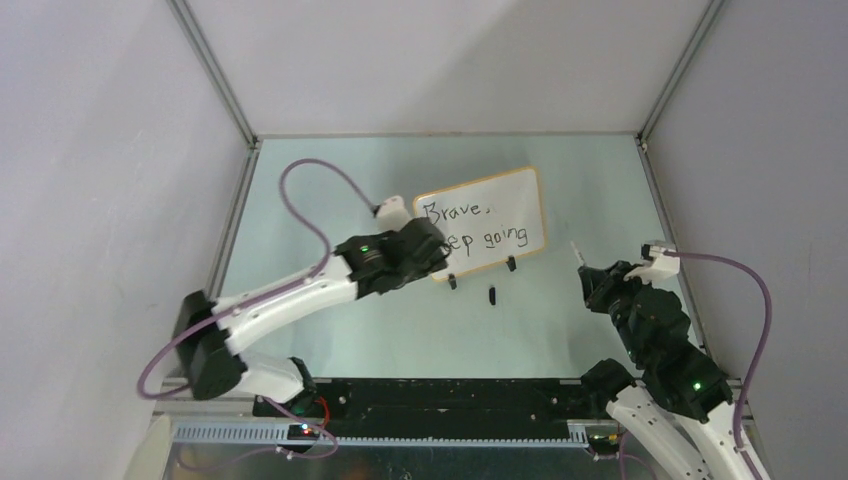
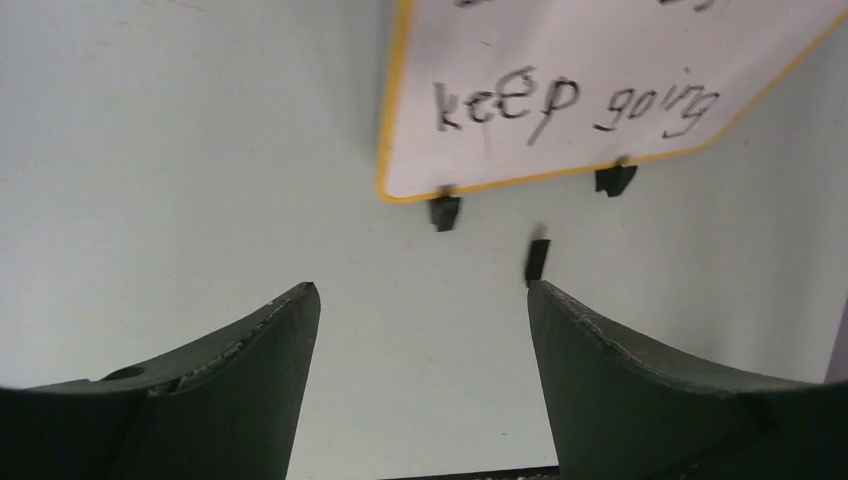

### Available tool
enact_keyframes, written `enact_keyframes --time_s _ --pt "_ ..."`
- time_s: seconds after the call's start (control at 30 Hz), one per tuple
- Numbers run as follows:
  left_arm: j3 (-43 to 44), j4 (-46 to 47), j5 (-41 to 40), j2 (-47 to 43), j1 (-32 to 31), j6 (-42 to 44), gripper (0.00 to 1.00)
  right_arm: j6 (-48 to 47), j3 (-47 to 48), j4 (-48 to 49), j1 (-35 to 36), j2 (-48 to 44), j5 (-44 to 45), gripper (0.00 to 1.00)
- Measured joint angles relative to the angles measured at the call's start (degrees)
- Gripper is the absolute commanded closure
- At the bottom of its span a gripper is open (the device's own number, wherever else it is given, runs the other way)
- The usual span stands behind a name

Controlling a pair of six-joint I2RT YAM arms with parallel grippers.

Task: Write a sentence on the whiteboard
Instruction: Pick up the pen cap from the center of the board.

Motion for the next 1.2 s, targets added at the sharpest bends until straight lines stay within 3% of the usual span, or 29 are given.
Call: enact_keyframes --time_s 0.37,0.6,1.2 --pt "25.57 -5.6 1.25 30.84 -7.67 -0.13 0.25 1.11 0.31 -1.81 0.02 -3.45 3.87 1.0" --pt "35.67 -7.13 3.06 41.9 -9.44 -0.02 0.32 1.2 0.31 -1.97 0.02 -4.24 4.42 1.0" --pt "40.54 -6.82 4.66 54.23 -9.46 3.54 0.47 1.2 0.31 -1.97 0.07 -4.57 4.15 1.0"
